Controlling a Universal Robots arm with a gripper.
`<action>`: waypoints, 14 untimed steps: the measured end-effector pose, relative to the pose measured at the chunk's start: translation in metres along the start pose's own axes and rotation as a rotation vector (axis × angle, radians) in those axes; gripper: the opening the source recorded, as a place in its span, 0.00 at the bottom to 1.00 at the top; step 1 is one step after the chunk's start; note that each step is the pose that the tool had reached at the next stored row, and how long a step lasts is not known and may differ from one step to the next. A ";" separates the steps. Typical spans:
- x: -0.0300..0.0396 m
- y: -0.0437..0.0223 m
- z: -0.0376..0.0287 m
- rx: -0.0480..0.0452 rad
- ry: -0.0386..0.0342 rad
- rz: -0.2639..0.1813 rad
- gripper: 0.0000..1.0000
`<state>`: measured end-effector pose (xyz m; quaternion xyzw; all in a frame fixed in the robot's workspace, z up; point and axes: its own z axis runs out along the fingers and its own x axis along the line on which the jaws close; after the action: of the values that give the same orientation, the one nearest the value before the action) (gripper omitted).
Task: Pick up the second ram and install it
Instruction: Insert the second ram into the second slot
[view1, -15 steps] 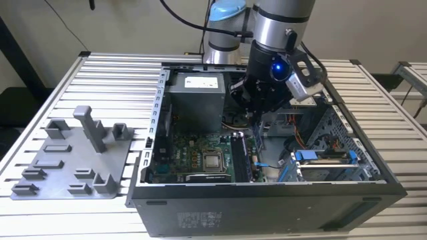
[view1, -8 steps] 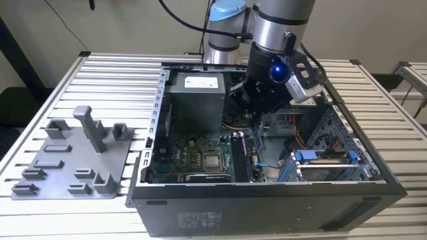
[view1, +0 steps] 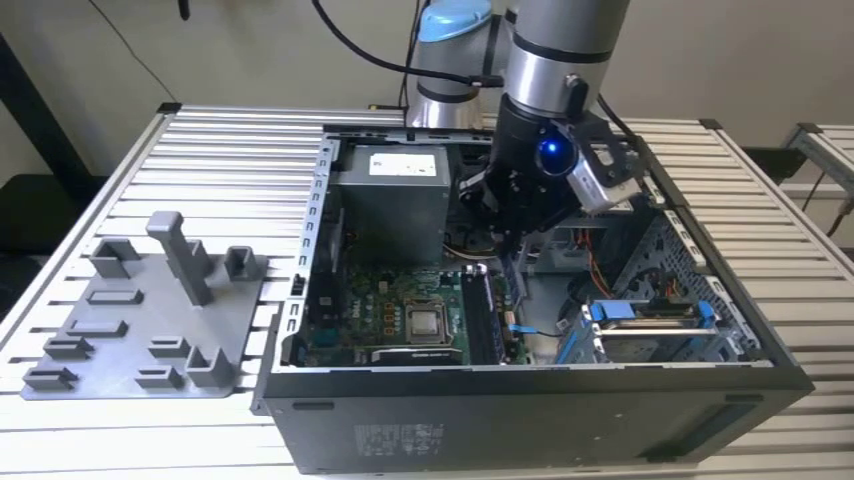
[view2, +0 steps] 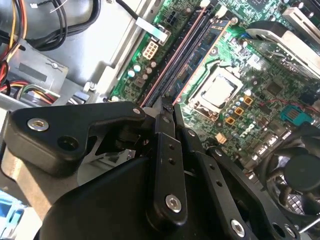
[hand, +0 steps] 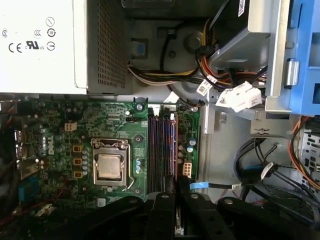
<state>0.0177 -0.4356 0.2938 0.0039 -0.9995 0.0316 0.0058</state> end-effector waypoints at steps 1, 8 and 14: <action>0.0000 0.0001 0.0012 -0.0001 0.0000 0.000 0.14; 0.0077 0.0006 0.0094 -0.0001 -0.0019 0.000 0.14; 0.0153 0.0014 0.0201 0.0000 -0.0051 0.000 0.14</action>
<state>0.0021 -0.4356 0.2739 0.0038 -0.9995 0.0316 0.0032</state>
